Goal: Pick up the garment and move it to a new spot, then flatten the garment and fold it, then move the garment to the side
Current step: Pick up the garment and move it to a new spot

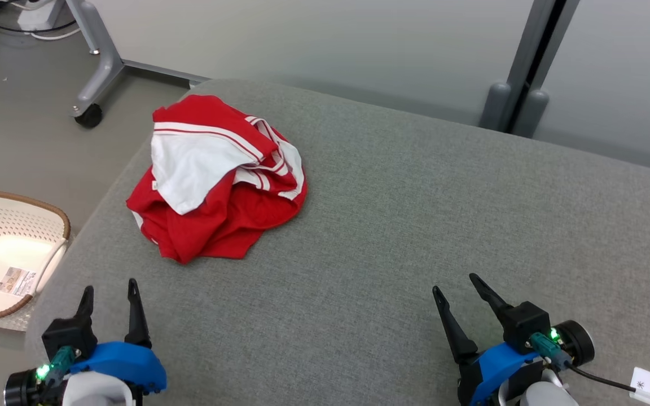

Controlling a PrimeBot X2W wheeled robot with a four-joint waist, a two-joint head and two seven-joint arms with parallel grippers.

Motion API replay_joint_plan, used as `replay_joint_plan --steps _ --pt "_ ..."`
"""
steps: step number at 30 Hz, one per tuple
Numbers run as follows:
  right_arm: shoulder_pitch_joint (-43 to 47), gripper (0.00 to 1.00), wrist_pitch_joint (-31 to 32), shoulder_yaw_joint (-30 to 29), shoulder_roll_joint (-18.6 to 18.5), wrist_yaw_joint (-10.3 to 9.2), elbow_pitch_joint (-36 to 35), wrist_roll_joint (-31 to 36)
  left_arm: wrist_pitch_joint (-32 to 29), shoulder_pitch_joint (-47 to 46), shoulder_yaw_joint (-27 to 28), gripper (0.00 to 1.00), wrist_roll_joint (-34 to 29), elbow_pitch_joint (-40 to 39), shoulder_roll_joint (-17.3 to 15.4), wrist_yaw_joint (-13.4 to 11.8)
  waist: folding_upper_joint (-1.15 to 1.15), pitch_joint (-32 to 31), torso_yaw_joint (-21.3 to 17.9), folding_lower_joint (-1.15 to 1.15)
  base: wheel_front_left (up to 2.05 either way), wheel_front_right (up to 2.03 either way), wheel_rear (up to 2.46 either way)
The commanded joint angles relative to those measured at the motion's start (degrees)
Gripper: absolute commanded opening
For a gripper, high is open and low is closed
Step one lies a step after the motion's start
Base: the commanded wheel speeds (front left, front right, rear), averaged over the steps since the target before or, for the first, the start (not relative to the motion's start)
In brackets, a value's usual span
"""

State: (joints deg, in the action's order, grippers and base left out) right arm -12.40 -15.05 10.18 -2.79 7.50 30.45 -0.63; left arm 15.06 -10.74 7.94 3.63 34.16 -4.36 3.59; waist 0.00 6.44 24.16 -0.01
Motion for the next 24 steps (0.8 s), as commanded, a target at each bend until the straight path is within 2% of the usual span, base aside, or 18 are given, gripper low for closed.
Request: replay_joint_plan --steps 1,12,24 --pt "-0.9 1.00 -0.2 0.0 -0.4 -0.02 -0.3 0.6 0.2 -1.7 0.1 1.00 0.2 0.5 -0.4 0.4 0.00 0.9 -0.3 0.01 0.00 0.00 0.00" --pt "-4.8 1.00 -0.2 2.2 -2.4 -0.02 -1.3 1.4 0.2 -12.4 0.9 1.00 0.6 5.5 -2.5 2.5 0.00 7.5 -4.8 0.01 0.00 0.00 0.00" --pt "-6.8 1.00 -0.2 2.2 -3.7 -0.02 -1.8 1.5 0.2 -18.0 1.7 1.00 2.7 10.0 -3.0 3.7 0.00 11.7 -7.4 0.01 0.00 0.00 0.00"
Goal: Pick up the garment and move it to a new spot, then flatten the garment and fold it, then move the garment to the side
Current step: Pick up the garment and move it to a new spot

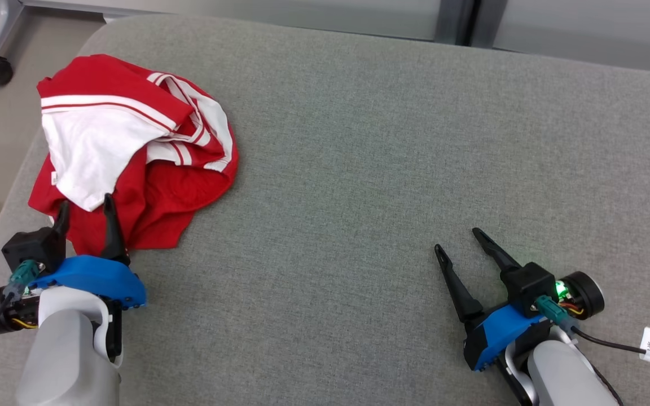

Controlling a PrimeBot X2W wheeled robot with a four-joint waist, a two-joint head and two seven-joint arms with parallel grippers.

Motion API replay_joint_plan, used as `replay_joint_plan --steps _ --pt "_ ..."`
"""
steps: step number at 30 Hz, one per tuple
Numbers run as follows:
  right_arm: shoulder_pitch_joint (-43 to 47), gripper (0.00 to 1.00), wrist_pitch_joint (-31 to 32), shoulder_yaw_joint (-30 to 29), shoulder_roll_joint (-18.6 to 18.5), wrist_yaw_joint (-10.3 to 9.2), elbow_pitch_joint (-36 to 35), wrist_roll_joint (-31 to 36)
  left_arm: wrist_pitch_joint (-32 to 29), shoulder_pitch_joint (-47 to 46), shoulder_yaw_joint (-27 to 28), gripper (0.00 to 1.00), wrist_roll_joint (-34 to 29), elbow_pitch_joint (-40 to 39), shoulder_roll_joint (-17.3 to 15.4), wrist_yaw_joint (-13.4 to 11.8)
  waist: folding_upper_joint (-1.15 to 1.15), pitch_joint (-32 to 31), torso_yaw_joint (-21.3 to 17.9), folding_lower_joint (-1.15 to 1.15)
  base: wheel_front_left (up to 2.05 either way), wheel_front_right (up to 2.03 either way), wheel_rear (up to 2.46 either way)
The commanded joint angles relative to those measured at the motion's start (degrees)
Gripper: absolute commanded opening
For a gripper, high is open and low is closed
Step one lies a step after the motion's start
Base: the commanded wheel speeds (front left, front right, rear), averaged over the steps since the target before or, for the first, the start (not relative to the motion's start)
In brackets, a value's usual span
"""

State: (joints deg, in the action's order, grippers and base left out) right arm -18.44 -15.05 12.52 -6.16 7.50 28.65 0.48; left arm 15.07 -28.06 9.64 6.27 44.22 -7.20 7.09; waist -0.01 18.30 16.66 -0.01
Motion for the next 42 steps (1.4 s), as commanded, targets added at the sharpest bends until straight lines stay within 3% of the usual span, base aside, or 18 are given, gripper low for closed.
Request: replay_joint_plan --steps 1,28,29,31,32,36,42 --pt "-0.9 1.00 -0.2 -0.1 -0.4 -0.02 0.0 0.5 0.2 -0.8 0.1 1.00 0.2 0.2 0.1 0.2 0.01 0.2 0.0 0.01 0.00 0.00 0.00" --pt "-2.7 1.00 0.0 -1.1 -1.1 -0.08 0.4 0.9 0.2 -8.9 3.5 1.00 -2.3 4.4 -0.1 -1.5 0.01 5.9 -3.5 0.01 0.00 0.00 0.00" --pt "-2.7 1.00 0.0 -1.2 -1.0 -0.08 0.4 0.9 0.2 -9.3 3.6 0.90 -2.3 4.8 -0.3 -1.5 0.01 6.0 -3.7 0.01 0.00 0.00 0.00" --pt "-2.8 1.00 0.0 -1.2 -0.9 -0.08 0.5 0.8 0.2 -9.8 3.7 0.09 -2.3 6.3 -0.6 -1.5 0.01 6.2 -4.2 0.01 0.00 0.00 0.00" --pt "-2.8 1.00 0.0 -1.3 -0.8 -0.08 0.5 0.8 0.2 -10.1 3.8 0.00 -2.1 7.1 -0.7 -1.6 0.01 6.3 -4.4 0.01 0.00 0.00 0.00" --pt "-2.8 1.00 0.1 -1.3 -0.5 -0.08 0.9 0.3 0.2 -11.4 4.5 0.00 -1.9 8.0 -1.2 -1.8 0.01 6.3 -5.1 0.01 0.00 0.00 0.00" --pt "-1.6 1.00 0.1 -1.5 1.1 -0.06 1.0 -0.8 0.2 -9.9 4.5 0.00 -2.7 1.5 -2.0 -1.5 0.01 4.1 -6.1 0.01 0.00 0.00 0.00"
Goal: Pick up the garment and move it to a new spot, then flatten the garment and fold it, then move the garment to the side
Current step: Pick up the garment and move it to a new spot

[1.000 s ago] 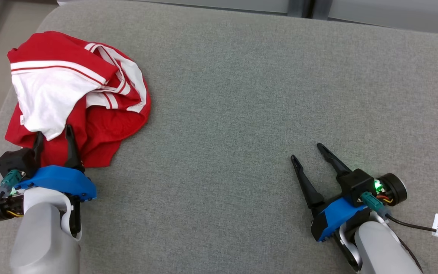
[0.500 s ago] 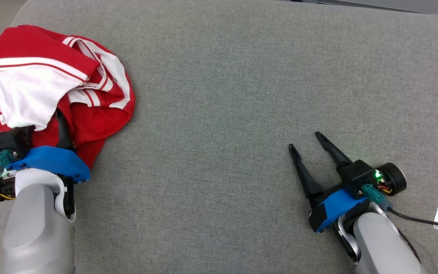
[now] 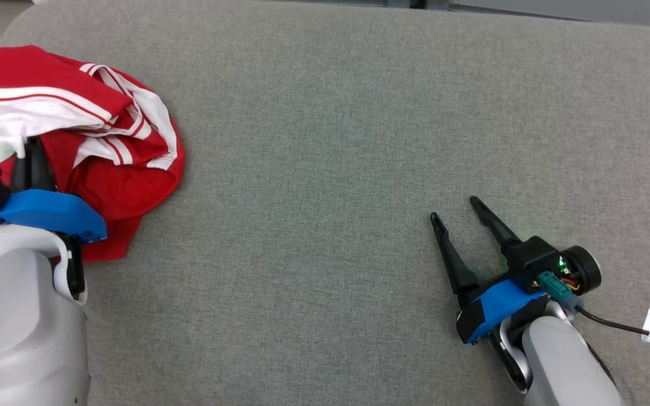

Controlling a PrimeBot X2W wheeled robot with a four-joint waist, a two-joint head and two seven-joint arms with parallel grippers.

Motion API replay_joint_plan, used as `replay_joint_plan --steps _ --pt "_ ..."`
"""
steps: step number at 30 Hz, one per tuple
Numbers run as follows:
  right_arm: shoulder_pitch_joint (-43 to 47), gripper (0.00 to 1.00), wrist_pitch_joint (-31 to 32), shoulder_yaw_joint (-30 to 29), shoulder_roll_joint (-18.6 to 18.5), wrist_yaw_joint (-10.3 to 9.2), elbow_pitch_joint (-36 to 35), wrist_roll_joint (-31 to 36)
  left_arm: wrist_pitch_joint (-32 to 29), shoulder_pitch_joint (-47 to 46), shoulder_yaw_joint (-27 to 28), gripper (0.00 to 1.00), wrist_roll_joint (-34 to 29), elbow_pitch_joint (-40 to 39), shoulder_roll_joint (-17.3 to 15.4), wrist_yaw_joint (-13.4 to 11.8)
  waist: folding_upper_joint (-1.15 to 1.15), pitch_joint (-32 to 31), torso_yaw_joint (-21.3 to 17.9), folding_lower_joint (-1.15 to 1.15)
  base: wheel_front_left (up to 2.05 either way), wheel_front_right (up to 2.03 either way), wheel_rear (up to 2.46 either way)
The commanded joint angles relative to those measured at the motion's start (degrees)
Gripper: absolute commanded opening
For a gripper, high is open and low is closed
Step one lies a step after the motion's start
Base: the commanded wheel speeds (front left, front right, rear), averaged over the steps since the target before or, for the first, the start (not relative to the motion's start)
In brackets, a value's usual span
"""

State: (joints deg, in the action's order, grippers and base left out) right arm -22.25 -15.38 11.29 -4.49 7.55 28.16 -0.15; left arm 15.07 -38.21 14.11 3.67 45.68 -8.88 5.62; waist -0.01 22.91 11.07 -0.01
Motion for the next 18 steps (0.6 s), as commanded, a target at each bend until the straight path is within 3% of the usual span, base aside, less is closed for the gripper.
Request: replay_joint_plan --steps 1,9,18 --pt "2.4 1.00 0.4 -0.2 -0.3 -0.11 1.4 -0.3 0.2 0.6 -0.3 0.00 -0.4 -1.4 -0.3 0.2 0.01 -1.2 -0.7 0.01 0.00 0.00 0.00" --pt "4.1 1.00 0.2 0.3 1.3 -0.08 1.5 -1.6 0.2 2.5 -3.2 0.00 -1.4 -9.6 -0.3 1.4 0.01 -7.5 -3.5 0.01 0.00 0.00 0.00" --pt "6.7 1.00 0.2 1.3 1.6 -0.07 1.9 -3.9 0.2 5.0 -8.7 0.00 -0.4 -15.2 0.2 2.0 0.01 -12.5 -9.9 0.01 0.00 0.00 0.00"
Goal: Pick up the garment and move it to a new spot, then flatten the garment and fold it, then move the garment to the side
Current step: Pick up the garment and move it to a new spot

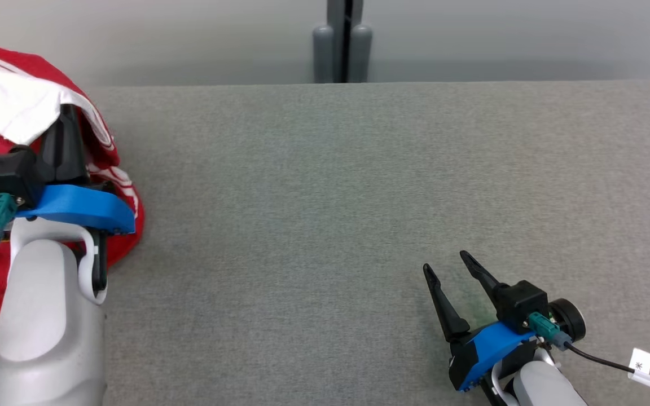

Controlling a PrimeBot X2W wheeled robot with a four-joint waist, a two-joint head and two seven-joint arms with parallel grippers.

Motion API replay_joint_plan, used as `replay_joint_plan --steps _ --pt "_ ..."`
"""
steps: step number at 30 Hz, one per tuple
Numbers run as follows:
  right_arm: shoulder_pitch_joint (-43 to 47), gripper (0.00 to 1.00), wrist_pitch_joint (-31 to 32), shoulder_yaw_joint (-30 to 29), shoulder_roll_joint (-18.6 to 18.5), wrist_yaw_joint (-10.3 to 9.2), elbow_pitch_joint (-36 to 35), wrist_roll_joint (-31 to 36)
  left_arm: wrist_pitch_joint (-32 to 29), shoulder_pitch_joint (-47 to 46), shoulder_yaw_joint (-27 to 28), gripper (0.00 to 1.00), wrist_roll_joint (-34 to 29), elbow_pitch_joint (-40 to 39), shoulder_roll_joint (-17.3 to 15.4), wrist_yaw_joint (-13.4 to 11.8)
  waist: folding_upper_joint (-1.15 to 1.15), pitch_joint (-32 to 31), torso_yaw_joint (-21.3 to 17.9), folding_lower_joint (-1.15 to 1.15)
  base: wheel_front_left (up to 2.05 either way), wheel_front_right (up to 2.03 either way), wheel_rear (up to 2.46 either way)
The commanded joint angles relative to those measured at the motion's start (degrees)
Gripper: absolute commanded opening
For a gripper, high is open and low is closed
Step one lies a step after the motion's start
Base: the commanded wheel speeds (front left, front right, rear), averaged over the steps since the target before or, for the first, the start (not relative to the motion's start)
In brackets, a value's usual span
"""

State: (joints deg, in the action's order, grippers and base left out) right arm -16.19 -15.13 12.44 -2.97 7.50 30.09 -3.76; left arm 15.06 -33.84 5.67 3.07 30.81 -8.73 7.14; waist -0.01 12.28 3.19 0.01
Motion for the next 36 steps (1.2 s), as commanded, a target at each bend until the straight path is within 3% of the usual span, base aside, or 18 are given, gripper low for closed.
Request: replay_joint_plan --steps 1,23,34,35,36 --pt "0.8 1.00 0.0 0.0 0.1 -0.02 -0.1 -0.5 0.2 0.8 -1.2 0.00 0.2 -1.0 0.2 0.5 0.01 -2.1 -2.8 -0.01 0.00 0.00 0.00" --pt "0.7 1.00 0.0 2.1 0.1 -0.02 -2.2 -4.4 0.2 1.0 -23.6 0.00 8.2 -2.5 4.9 0.4 0.01 -0.6 -24.0 -0.01 0.00 0.00 0.00" --pt "0.8 1.00 0.0 2.7 0.1 -0.02 -3.2 -5.3 0.2 1.8 -29.7 0.00 9.5 -1.5 5.7 0.4 0.01 0.5 -26.4 -0.01 0.00 0.00 0.00" --pt "0.8 1.00 0.0 2.4 0.1 -0.02 -3.2 -5.3 0.2 2.0 -29.6 0.32 9.5 -1.3 5.7 0.3 0.01 0.6 -26.0 -0.01 0.00 0.00 0.00" --pt "0.7 1.00 0.0 2.3 0.1 -0.02 -3.3 -5.3 0.2 2.2 -29.5 0.93 9.5 -1.0 5.7 0.2 0.01 0.6 -25.5 -0.01 0.00 0.00 0.00"
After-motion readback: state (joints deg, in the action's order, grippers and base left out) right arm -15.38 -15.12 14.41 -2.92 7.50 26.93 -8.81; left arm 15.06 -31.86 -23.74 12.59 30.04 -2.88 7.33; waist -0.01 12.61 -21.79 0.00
